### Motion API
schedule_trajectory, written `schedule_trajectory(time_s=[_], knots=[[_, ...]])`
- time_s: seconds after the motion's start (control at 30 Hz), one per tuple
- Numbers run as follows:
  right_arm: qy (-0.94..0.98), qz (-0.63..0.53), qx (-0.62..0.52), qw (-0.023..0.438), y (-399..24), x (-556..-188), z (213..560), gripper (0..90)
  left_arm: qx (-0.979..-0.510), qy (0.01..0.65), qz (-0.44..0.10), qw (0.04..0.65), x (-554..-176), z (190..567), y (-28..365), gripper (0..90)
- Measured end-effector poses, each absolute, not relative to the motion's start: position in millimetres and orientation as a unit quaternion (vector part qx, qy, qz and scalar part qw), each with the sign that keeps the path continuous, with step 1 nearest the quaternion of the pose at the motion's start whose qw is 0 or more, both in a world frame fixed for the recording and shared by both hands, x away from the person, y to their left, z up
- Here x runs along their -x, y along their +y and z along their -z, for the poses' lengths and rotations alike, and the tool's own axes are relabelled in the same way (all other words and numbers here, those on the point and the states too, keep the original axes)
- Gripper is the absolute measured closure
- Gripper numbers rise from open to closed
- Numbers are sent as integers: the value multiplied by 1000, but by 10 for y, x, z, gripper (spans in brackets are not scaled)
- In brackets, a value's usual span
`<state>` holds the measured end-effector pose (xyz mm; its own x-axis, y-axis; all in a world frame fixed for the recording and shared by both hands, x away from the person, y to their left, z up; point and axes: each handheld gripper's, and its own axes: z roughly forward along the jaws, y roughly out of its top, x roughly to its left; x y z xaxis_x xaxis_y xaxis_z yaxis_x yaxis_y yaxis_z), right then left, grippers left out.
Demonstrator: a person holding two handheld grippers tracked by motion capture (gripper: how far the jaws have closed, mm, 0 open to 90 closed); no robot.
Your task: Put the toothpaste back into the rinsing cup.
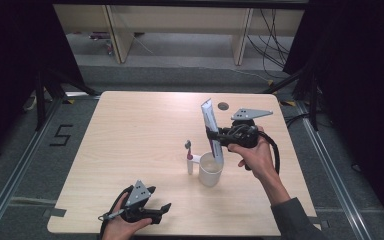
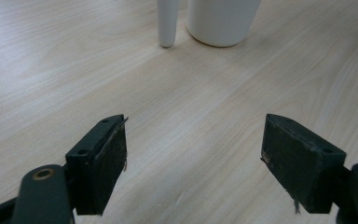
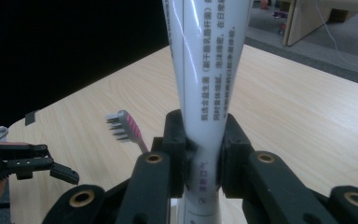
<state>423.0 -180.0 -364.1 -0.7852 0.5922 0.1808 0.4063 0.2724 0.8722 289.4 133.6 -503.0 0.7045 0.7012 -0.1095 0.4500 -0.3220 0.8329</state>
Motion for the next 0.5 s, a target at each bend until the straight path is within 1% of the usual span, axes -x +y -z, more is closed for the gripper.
schedule_trajectory(time_s=[0.07, 0.13, 0.17, 0.2, 0.23, 0.33, 0.37, 0.43, 0.5], knots=[[790, -517, -320, 84, -1772, -4216, 3678, 766, -802, 358, -136, 458, -2893, 5029, 1337, 218], [793, -519, -307, 90, -1760, -4229, 3713, 766, -802, 359, -137, 458, -2895, 5031, 1336, 218], [788, -523, -313, 82, -1742, -4215, 3732, 765, -802, 359, -136, 457, -2895, 5031, 1335, 218], [791, -522, -306, 95, -1747, -4233, 3748, 765, -803, 358, -137, 456, -2891, 5030, 1335, 218], [787, -524, -314, 82, -1735, -4223, 3765, 765, -804, 356, -136, 456, -2891, 5030, 1338, 218], [784, -530, -314, 82, -1728, -4227, 3818, 765, -802, 359, -137, 457, -2894, 5029, 1335, 218], [784, -531, -308, 89, -1734, -4231, 3834, 765, -803, 358, -136, 457, -2895, 5031, 1335, 218], [784, -529, -315, 78, -1732, -4222, 3868, 765, -805, 357, -136, 455, -2890, 5032, 1337, 218], [785, -527, -315, 83, -1735, -4216, 3896, 765, -803, 357, -136, 457, -2893, 5030, 1335, 218]])
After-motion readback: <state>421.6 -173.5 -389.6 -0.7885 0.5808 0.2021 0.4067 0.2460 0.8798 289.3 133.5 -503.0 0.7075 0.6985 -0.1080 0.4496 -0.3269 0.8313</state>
